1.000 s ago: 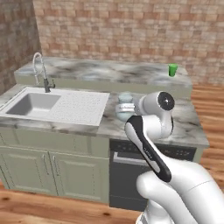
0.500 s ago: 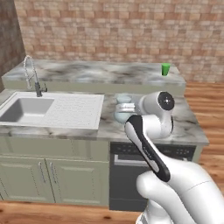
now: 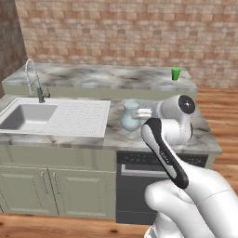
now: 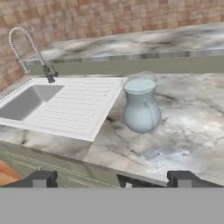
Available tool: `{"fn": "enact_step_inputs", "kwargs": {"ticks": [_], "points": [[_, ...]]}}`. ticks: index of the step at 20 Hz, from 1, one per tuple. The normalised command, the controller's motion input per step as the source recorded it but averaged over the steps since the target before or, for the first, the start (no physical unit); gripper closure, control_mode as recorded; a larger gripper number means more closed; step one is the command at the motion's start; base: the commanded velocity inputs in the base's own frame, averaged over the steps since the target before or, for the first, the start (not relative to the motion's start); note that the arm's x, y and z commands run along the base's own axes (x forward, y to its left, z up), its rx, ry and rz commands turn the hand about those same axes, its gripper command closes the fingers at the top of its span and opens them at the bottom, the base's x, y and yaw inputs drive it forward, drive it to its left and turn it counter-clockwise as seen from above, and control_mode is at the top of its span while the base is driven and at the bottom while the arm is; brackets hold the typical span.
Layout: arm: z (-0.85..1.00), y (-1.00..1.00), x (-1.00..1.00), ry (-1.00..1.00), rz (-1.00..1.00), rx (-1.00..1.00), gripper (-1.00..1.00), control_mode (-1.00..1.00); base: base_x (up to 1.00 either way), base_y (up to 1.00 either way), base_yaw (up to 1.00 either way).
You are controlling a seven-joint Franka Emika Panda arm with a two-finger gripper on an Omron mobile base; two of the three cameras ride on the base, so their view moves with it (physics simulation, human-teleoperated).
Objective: Place the pitcher and cup on the dining counter for serving.
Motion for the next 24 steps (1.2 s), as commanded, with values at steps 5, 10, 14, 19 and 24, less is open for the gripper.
{"fn": "enact_step_inputs", "kwargs": {"ticks": [5, 10, 14, 19, 24], "points": [[-0.03, -0.82, 0.02, 0.15, 0.00, 0.07, -1.00, -1.00, 0.00, 0.00, 0.00], [-0.16, -0.40, 0.11, 0.11, 0.00, 0.01, -1.00, -1.00, 0.00, 0.00, 0.00], [-0.49, -0.01, 0.03, 0.08, 0.00, 0.00, -1.00, -1.00, 0.00, 0.00, 0.00], [-0.17, 0.00, 0.16, 0.02, 0.00, 0.00, -1.00, -1.00, 0.00, 0.00, 0.00], [-0.13, 0.03, 0.33, 0.00, 0.00, 0.00, -1.00, -1.00, 0.00, 0.00, 0.00]]}}
